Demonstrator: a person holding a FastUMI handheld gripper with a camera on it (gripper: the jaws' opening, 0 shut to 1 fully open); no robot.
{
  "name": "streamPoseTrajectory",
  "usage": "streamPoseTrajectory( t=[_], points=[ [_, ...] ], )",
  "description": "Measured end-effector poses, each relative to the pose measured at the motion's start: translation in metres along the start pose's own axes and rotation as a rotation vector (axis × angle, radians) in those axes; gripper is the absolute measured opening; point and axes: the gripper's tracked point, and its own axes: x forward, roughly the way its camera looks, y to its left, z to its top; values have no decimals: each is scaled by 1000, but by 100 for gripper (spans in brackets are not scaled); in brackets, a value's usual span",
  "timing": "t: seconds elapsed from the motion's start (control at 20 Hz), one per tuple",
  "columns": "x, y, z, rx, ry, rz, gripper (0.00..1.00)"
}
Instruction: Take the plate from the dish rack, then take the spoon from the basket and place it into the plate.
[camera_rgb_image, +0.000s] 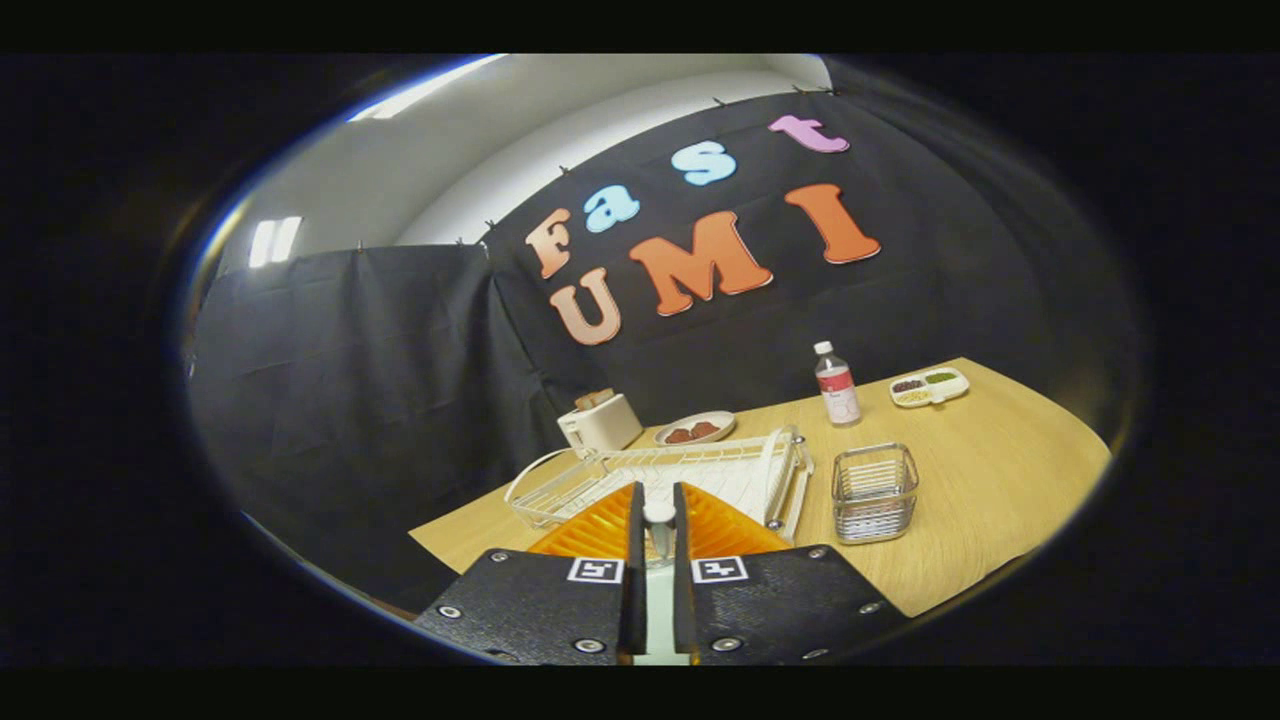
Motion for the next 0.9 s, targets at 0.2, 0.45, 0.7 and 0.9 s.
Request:
streamPoseTrajectory(
  t=[0.2,0.45,0.7,0.9],
  points=[
    [9,-6,-28,55,58,1,11],
    [16,-3,-46,69,80,20,10],
    [22,0,-50,54,76,40,11],
    [26,-5,-65,78,119,30,12]
  ],
)
